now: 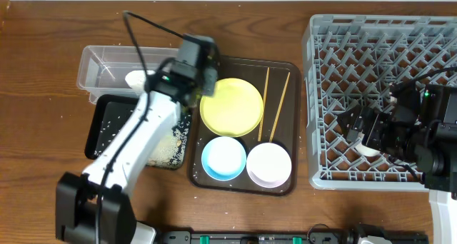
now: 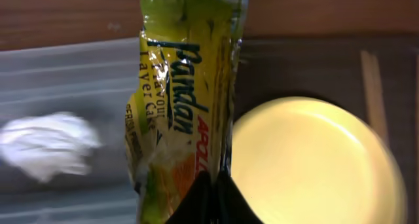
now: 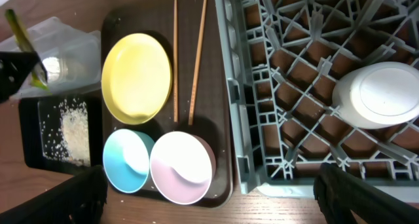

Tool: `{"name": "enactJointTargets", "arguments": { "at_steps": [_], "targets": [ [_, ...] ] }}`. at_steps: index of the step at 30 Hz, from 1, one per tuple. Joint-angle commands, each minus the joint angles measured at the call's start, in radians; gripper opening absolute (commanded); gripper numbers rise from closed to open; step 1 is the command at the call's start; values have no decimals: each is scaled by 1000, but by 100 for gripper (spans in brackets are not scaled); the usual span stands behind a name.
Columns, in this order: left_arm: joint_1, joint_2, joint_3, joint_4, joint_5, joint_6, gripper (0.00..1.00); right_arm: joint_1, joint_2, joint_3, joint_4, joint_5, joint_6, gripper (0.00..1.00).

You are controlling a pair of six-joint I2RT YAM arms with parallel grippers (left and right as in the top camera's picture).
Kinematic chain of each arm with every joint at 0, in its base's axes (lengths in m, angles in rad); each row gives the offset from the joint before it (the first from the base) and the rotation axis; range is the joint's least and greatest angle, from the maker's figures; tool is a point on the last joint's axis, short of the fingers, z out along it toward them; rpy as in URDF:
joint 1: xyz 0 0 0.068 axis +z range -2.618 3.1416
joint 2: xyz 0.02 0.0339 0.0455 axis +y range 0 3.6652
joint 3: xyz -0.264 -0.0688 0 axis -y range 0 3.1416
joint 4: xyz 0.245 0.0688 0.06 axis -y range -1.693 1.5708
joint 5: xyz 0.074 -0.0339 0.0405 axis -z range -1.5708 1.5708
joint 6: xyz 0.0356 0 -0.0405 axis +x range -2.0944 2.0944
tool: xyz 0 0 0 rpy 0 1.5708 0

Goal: Sort waste into correct bins and load items into the dishwasher rack
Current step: 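Grasp the yellow Pandan snack wrapper from the plate with the left gripper, then drop the yellow wrapper into the clear plastic bin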

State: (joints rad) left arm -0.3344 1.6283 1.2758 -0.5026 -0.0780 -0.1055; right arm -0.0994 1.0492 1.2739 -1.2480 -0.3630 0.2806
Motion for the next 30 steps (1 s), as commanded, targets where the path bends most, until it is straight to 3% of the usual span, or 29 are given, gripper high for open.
{"name": "enactJointTargets", "arguments": {
  "at_steps": [1, 3, 4, 8, 13, 19, 22, 24, 26, 30],
  "targets": [
    [81, 41, 0, 37, -39, -35, 34, 2, -2, -1, -1, 0, -9, 99],
    [114, 45, 0, 44, -19, -38, 61, 2, -2, -1, -2, 0, -9, 99],
    [119, 40, 1, 37, 3, -37, 63, 2, -2, -1, -2, 0, -9, 99],
    [104, -18, 8, -42, 122, -37, 63, 2, -2, -1, -2, 0, -8, 99],
    [6, -134, 8, -157, 135, -37, 63, 2, -2, -1, -2, 0, -9, 99],
    [-102, -193, 7, -214, -17, -27, 63, 2, -2, -1, -2, 0, -9, 99],
    [-85, -170, 5, -191, -121, -27, 37, 2, -2, -1, -3, 0, -9, 99],
    [-61, -141, 5, -181, -91, -29, 22, 2, -2, -1, -9, 0, -9, 99],
    [-55, -110, 5, -197, 17, -26, 15, 2, -2, -1, -13, 0, -9, 99],
    [-91, -97, 5, -234, 89, -26, 17, 2, -2, -1, -17, 0, -9, 99]
  ]
}}
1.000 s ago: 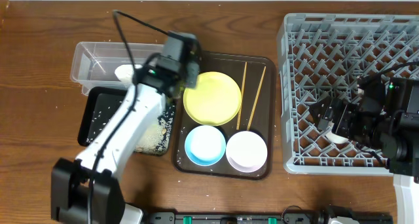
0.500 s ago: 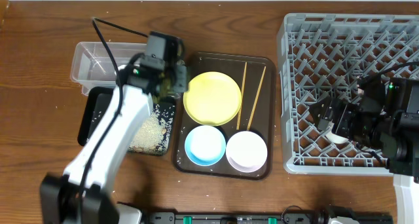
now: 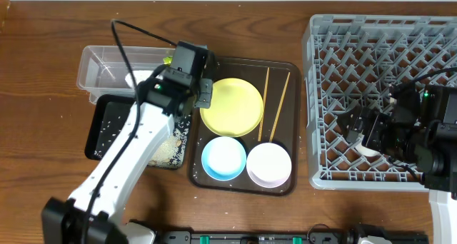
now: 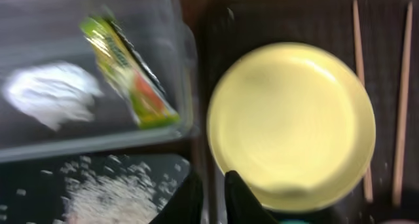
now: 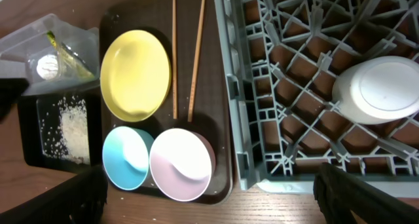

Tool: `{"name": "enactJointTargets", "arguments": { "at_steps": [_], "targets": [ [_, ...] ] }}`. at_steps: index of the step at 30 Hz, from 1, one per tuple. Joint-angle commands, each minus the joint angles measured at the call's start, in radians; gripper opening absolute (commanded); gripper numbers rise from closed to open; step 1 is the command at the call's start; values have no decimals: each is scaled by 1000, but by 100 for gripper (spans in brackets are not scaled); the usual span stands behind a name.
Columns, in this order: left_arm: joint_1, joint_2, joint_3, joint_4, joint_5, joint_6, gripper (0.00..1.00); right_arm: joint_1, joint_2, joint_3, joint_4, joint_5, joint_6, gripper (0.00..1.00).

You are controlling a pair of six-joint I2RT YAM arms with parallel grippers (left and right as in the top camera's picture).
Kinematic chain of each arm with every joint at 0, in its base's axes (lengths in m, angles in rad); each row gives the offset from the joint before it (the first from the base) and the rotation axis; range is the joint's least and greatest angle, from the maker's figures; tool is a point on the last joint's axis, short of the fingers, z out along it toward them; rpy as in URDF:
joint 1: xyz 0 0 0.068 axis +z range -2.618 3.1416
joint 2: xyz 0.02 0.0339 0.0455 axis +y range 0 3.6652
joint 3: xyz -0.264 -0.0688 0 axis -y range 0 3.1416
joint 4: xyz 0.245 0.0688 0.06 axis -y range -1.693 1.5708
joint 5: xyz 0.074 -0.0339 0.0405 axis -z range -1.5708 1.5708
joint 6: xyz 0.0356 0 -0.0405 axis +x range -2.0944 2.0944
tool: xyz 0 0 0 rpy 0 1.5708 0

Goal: Sort waste into correct bins and load items into the dishwasher rack

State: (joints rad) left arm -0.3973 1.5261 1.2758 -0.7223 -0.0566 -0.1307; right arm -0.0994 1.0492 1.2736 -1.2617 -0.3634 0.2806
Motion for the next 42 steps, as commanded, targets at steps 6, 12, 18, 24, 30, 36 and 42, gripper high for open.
{"name": "enactJointTargets", "arguments": {
  "at_steps": [6, 12, 18, 24, 30, 36, 42],
  "targets": [
    [-141, -2, 5, -98, 26, -137, 34, 2, -2, 0, -11, 1, -13, 99],
    [-199, -2, 5, -196, -7, -250, 34, 2, -2, 0, -14, 1, -16, 99],
    [-217, -5, 5, -229, -8, -249, 37, 2, -2, 0, -14, 1, -16, 99],
    [-217, -5, 5, -211, 14, -249, 56, 2, -2, 0, -14, 0, -16, 99],
    [-218, -5, 5, -201, 25, -249, 70, 2, -2, 0, -14, 0, -16, 99],
    [-240, -12, 5, -230, 46, -249, 59, 2, -2, 0, -13, 1, -16, 99],
    [-257, -19, 5, -229, 50, -249, 83, 2, -2, 0, -14, 0, -16, 99]
  ]
}}
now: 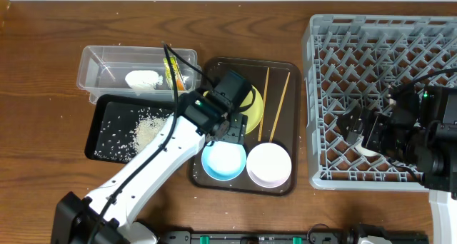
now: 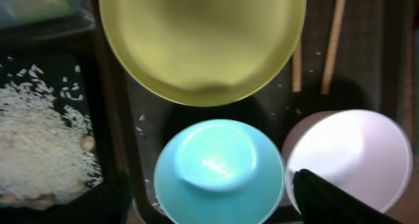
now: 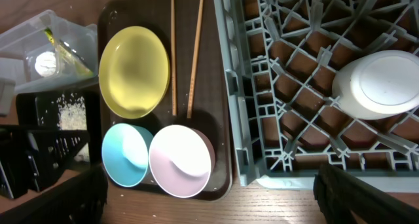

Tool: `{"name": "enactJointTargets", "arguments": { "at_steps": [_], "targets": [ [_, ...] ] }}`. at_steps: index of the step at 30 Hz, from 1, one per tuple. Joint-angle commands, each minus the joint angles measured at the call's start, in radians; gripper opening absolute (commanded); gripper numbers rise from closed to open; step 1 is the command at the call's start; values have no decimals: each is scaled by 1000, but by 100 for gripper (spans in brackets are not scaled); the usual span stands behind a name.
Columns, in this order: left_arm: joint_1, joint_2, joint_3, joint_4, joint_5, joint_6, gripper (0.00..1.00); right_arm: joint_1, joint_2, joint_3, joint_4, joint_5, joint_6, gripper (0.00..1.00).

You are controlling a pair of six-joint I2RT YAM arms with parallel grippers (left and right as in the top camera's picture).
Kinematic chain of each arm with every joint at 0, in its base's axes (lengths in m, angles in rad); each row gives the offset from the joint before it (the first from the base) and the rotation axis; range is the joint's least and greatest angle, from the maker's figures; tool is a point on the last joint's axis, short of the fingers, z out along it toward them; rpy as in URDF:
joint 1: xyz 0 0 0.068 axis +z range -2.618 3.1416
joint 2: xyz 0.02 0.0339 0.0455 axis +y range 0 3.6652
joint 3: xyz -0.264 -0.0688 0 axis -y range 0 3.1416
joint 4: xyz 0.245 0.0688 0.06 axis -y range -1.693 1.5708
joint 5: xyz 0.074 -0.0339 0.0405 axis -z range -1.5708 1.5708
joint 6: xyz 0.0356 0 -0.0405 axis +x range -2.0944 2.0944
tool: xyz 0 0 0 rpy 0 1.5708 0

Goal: Sort waste into correct bins and load items into the dishwasher rack

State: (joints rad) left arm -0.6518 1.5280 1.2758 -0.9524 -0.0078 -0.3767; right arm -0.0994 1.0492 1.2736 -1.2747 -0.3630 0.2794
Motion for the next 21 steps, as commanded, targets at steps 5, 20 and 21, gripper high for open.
{"name": "enactJointTargets", "arguments": {
  "at_steps": [5, 20, 21],
  "targets": [
    [-2, -21, 5, -1, 0, -3, 87, 2, -2, 0, -1, 0, -15, 99],
    [19, -30, 4, -2, -7, 22, 93, 2, -2, 0, -1, 0, -15, 99],
    [24, -31, 4, 24, -7, 38, 93, 2, -2, 0, -1, 0, -15, 99]
  ]
}}
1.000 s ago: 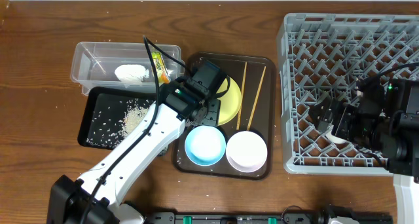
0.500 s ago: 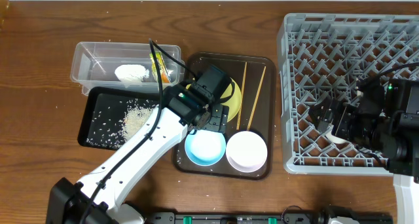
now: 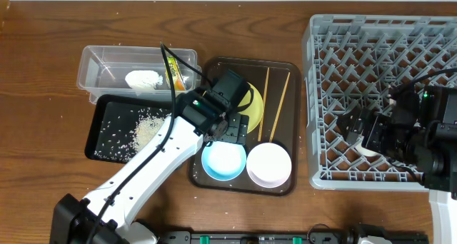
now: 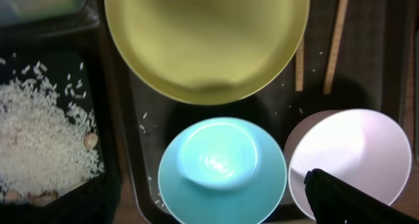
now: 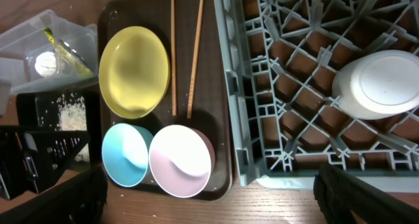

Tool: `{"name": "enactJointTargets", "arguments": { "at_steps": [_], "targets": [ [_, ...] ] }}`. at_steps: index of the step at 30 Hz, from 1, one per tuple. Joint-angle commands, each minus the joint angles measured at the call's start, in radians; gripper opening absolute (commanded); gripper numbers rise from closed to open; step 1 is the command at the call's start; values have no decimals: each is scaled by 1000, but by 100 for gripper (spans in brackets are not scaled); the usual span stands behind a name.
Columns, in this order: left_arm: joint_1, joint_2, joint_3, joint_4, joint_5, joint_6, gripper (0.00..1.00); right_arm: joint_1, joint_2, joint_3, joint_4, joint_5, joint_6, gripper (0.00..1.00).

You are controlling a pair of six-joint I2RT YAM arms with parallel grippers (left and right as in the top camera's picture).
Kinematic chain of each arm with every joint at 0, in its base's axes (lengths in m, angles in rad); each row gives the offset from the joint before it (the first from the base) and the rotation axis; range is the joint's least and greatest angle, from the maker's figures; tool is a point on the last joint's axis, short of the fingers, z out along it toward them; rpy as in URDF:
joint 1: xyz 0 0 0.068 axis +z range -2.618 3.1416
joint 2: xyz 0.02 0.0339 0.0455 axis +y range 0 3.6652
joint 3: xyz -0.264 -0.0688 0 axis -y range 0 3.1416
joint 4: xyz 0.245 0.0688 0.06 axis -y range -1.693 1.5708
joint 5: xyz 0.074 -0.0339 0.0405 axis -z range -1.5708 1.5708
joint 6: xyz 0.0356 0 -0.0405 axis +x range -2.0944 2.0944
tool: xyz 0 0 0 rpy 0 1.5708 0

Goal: Sort waste into correct bins and load items into the dishwasher rack

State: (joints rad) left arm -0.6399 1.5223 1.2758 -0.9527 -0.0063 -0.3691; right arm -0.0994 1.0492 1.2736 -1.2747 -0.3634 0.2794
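My left gripper [image 3: 230, 130] hangs open over the brown tray [image 3: 246, 60], its fingers [image 4: 340, 201] straddling the blue bowl [image 4: 222, 169]. Beside that bowl is a pale pink bowl [image 4: 350, 155], and behind both lies a yellow plate [image 4: 206, 40] with two chopsticks [image 3: 275, 101] to its right. The yellow snack wrapper [image 3: 173, 74] and a white tissue [image 3: 141, 78] lie in the clear bin [image 3: 107, 55]. My right gripper [image 3: 359, 126] is open and empty over the grey dishwasher rack [image 3: 378, 30], where a white bowl [image 5: 381, 88] sits upside down.
A black tray [image 3: 93, 140] with spilled rice [image 3: 146, 130] lies in front of the clear bin, left of the brown tray. The rack fills the table's right side. Bare wood shows at the far left and along the front edge.
My left gripper has barely shifted and still hangs open over the blue bowl. The right arm and all the dishes are where they were.
At first my left gripper was shut on the yellow wrapper by the clear bin's right end. A second later the wrapper lay in the bin and the gripper was free of it. Then the gripper was open over the blue bowl, where it stays. The right arm stayed over the rack.
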Motion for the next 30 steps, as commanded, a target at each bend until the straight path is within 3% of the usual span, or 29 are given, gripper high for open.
{"name": "enactJointTargets", "arguments": {
  "at_steps": [1, 6, 9, 23, 30],
  "targets": [
    [14, -32, 3, 66, -8, 58, 93, 2, -2, 0, -1, 0, -15, 99],
    [19, -157, -35, 289, -9, 243, 94, 2, -2, 0, -1, 0, -15, 99],
    [55, -264, -63, 354, -8, 284, 94, 2, -2, 0, -1, 0, -15, 99],
    [495, -911, -340, 357, 45, 287, 95, 2, -2, 0, -1, 0, -15, 99],
    [604, -1197, -569, 365, 50, 286, 95, 2, -2, 0, -1, 0, -15, 99]
  ]
}}
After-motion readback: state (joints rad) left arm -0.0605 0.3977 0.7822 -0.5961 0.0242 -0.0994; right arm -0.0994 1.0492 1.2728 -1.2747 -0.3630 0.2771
